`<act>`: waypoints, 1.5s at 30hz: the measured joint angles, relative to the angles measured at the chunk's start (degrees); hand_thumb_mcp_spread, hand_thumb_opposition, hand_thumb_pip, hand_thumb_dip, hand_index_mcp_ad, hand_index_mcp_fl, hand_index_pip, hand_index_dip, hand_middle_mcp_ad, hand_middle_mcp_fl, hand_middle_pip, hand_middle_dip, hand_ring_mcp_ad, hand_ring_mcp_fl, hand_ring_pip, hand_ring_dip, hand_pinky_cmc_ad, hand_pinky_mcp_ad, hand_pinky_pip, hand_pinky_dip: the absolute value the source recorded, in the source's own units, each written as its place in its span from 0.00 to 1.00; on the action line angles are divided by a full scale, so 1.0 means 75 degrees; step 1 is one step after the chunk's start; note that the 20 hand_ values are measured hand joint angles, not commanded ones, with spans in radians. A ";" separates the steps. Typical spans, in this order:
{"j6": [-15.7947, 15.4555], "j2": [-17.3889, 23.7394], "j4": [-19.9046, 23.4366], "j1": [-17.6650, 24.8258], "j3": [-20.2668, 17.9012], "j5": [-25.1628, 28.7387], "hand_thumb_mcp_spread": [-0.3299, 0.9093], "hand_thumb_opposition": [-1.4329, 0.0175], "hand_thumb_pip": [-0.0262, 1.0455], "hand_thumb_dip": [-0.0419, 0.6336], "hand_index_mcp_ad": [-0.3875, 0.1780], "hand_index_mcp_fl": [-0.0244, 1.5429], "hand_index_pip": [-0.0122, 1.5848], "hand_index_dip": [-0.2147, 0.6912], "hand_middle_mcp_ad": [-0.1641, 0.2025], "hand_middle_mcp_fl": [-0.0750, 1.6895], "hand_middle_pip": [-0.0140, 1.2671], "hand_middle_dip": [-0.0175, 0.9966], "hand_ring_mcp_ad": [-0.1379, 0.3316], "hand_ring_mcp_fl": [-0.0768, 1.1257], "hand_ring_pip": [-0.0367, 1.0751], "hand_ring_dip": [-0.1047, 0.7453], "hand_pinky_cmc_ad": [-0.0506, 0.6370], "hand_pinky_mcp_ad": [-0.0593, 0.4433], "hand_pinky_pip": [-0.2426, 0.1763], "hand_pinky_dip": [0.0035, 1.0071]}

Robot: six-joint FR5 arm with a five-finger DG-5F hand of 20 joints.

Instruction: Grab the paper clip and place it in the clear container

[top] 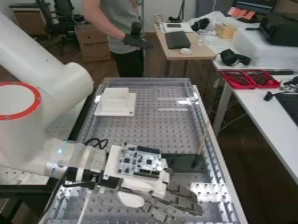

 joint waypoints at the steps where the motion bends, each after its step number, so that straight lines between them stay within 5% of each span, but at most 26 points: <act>1: 0.0003 0.0000 0.0004 -0.0001 -0.0002 -0.0002 0.64 0.40 0.64 0.44 0.26 0.26 0.90 0.31 0.65 0.14 0.11 0.23 0.54 0.07 0.12 0.26 0.58 0.71 0.55 0.24; 45: 0.0222 0.0052 0.0709 -0.0086 -0.0426 -0.0127 0.62 0.41 0.69 0.46 0.26 0.25 0.89 0.27 0.65 0.14 0.10 0.23 0.54 0.07 0.12 0.26 0.58 0.70 0.55 0.27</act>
